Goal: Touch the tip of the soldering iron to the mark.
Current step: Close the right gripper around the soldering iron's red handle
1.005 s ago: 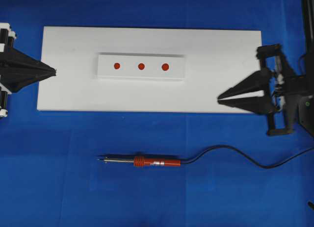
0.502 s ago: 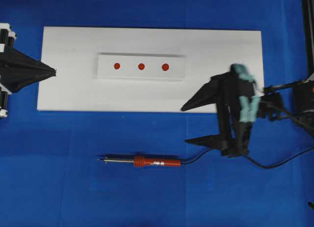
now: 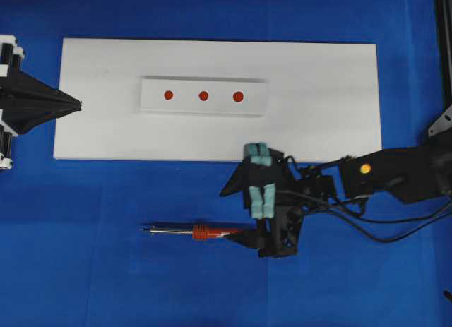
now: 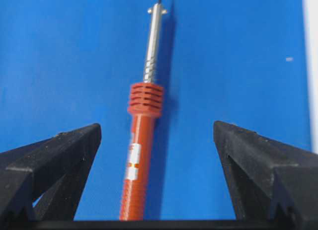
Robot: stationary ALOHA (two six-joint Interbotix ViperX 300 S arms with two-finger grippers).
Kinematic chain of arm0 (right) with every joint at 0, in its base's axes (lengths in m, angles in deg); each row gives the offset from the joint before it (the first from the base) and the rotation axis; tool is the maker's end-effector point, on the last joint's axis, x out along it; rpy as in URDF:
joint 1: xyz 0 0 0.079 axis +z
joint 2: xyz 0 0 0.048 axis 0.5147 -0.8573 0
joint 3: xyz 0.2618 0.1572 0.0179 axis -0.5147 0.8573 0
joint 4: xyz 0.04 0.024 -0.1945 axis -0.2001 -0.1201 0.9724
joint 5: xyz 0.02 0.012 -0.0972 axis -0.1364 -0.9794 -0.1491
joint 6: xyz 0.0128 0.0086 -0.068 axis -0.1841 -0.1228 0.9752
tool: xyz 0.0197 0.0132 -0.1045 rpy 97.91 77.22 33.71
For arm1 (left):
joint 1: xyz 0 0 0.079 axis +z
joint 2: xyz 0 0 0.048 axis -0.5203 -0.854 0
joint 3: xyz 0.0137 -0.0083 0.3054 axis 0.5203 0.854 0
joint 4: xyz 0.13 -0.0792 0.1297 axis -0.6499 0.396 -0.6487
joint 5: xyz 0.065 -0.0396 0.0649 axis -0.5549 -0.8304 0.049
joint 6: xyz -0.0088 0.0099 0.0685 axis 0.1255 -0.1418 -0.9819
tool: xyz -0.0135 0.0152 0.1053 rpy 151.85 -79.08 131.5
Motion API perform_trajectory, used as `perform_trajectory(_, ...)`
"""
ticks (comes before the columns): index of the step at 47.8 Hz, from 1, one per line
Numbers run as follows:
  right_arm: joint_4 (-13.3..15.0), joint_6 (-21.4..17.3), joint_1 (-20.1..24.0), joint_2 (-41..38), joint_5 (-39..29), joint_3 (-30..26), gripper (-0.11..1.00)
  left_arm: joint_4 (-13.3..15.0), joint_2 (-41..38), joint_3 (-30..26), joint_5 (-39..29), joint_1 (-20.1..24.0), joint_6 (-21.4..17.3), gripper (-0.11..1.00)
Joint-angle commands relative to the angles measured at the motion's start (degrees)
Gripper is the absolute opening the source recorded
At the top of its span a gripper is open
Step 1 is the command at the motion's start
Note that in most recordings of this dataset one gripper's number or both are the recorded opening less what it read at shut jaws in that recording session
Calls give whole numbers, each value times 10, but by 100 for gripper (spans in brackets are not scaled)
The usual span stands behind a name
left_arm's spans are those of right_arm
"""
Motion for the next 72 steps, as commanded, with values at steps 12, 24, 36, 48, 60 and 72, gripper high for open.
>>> perform_trajectory(12, -53, -1, 18, -71, 74, -27, 87, -1, -1, -3, 7, 2, 0, 2)
perform_trajectory(24, -80, 0, 31, -124, 96, -43, 87, -1, -1, 0, 6, 1, 0, 2)
perform_trajectory(36, -87, 4, 35, -129, 91, -44, 79, 0, 0, 1, 6, 2, 0, 2)
perform_trajectory(48, -77, 19, 37, -120, 43, -45, 15, 0, 0, 2, 6, 2, 0, 2)
perform_trajectory(60, -72, 22, 33, -113, 42, -44, 6, 0, 1, 2, 6, 2, 0, 2)
perform_trajectory(72, -71, 22, 28, -84, 35, -42, 6, 0, 1, 2, 6, 2, 1, 2)
